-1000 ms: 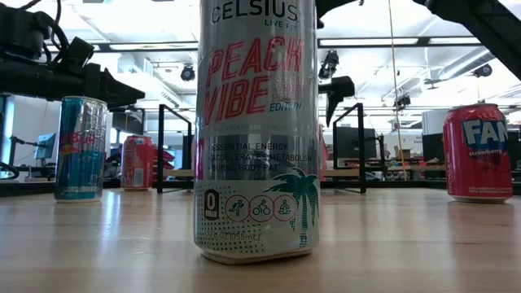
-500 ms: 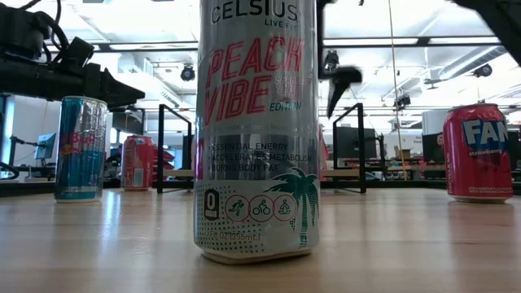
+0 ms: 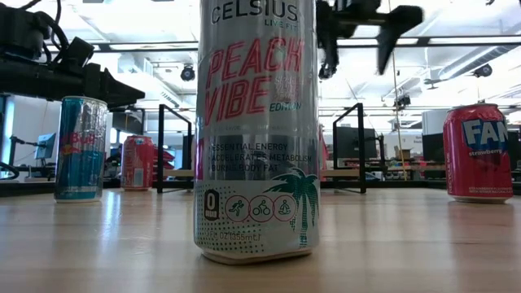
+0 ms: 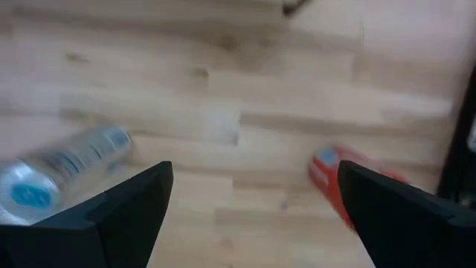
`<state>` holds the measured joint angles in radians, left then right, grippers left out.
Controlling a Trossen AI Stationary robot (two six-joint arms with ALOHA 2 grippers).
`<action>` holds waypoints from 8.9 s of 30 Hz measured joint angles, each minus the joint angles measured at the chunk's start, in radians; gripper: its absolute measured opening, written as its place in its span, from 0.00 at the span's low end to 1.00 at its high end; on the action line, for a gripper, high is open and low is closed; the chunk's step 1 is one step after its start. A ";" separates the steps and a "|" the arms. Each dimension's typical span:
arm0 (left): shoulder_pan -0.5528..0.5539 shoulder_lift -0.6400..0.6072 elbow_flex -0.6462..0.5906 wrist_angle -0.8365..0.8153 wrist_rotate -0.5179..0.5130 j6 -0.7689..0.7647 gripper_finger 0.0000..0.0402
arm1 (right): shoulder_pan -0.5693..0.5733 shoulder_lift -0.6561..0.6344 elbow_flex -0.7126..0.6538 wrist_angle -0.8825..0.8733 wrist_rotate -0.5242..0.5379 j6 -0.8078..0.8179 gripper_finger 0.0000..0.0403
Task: Place canned beverage on shelf
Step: Put the bottom red soda can on the shelf
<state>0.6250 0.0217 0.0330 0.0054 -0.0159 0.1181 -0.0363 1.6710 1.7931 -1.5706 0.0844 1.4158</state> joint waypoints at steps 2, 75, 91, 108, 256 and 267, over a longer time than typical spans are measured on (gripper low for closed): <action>0.000 0.000 0.000 0.000 0.000 0.000 0.99 | 0.020 -0.024 -0.041 0.000 -0.027 0.037 0.91; 0.000 0.000 0.000 0.000 0.000 0.000 0.99 | 0.130 -0.459 -0.864 0.382 -0.100 0.092 0.74; 0.000 0.000 0.000 0.001 0.000 0.000 0.99 | 0.130 -0.459 -0.864 0.380 -0.085 0.702 0.78; 0.000 0.000 0.000 0.000 0.000 0.000 0.99 | 0.130 -0.459 -0.820 0.367 -0.092 0.723 0.92; 0.000 0.004 0.000 -0.007 0.000 0.000 0.99 | -0.326 0.239 -0.018 0.750 0.124 -0.922 0.81; 0.000 0.007 0.000 -0.007 0.000 0.000 0.99 | -0.342 0.253 -0.017 0.777 0.116 -1.007 0.81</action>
<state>0.6253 0.0284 0.0330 -0.0012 -0.0162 0.1182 -0.3786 1.9245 1.7765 -0.7939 0.2008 0.4093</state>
